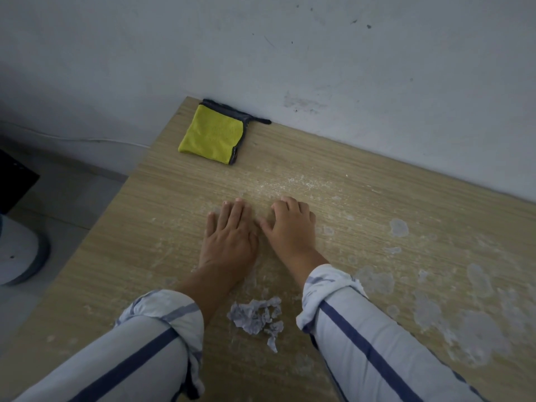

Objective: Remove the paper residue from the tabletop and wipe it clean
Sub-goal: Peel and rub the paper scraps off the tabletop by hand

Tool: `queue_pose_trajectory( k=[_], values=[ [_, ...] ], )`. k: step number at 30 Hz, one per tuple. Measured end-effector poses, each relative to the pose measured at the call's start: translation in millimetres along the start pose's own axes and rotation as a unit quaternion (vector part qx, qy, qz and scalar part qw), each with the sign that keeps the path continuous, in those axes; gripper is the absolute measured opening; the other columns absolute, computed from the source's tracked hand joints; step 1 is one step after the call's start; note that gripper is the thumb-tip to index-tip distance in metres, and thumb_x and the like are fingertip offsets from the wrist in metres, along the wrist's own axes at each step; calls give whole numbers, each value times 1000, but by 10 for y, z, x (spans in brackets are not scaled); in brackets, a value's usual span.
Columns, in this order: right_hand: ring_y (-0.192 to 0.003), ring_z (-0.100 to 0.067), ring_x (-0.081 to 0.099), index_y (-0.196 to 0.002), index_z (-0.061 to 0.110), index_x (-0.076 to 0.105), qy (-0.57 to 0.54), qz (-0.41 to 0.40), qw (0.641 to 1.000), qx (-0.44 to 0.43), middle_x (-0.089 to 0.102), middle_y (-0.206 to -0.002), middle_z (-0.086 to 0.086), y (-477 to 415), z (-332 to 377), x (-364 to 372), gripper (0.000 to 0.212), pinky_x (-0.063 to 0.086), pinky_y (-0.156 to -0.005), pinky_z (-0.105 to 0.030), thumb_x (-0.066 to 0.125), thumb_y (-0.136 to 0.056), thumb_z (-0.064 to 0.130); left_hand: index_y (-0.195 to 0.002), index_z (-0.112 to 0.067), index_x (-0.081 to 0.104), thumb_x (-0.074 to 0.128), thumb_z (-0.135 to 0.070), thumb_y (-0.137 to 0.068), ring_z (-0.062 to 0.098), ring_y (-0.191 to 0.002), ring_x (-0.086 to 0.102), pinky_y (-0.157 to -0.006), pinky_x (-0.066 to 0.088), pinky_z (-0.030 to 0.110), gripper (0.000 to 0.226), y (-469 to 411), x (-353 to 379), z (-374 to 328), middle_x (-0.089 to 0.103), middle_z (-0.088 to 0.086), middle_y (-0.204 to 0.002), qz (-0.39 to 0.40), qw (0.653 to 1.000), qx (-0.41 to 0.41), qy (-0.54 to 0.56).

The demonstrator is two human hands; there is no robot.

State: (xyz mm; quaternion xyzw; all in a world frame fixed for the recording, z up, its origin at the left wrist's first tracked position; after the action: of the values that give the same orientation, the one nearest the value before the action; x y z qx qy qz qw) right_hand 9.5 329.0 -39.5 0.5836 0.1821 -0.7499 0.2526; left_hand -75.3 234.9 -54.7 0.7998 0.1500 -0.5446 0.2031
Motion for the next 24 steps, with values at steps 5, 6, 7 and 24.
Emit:
queue_pose_trajectory(
  k=[5, 6, 7, 24],
  values=[
    [-107, -31, 48, -107, 13, 61, -14, -28, 999, 10, 58, -121, -7, -76, -1, -52, 27, 37, -88, -41, 45, -92, 28, -149, -26, 13, 20, -39, -98, 19, -146, -7, -117, -4, 42, 54, -2, -5, 10, 1, -1, -159, -4, 1000, 12, -16],
    [-107, -31, 49, -103, 12, 64, -39, -34, 999, 14, 59, -119, -7, -71, -39, -47, 25, 37, -88, -39, 45, -92, 25, -148, -29, 16, 20, -40, -98, 20, -146, -6, -117, -4, 43, 52, -2, -7, 4, 1, -1, -159, -3, 1000, 17, -20],
    [-107, -31, 50, -99, 11, 65, -69, -43, 997, 20, 61, -118, -7, -49, -89, -34, 23, 37, -89, -38, 46, -92, 21, -147, -32, 18, 20, -40, -98, 21, -146, -6, -117, -3, 44, 50, 0, -9, -3, 2, -1, -159, -3, 1000, 21, -22],
    [-134, -29, 34, -132, 11, 48, -91, -25, 995, 13, 44, -142, -11, 400, -251, 105, 37, 24, -111, -40, 38, -98, 22, -115, -36, 59, 44, -41, -92, 18, -138, 23, -112, 16, 38, 28, -265, -104, -69, 41, -6, -143, -76, 995, 26, 57]
  ],
)
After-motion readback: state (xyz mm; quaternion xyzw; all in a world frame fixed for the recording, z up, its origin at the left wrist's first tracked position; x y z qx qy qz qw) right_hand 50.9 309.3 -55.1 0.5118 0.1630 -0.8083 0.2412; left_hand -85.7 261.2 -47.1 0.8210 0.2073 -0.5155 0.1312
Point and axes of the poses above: each hand's wrist, its own y-axis away from the middle knuckle, its own x-axis out of the palm, z = x × y, the point moved 5 cm from there along -y, towards the middle knuckle
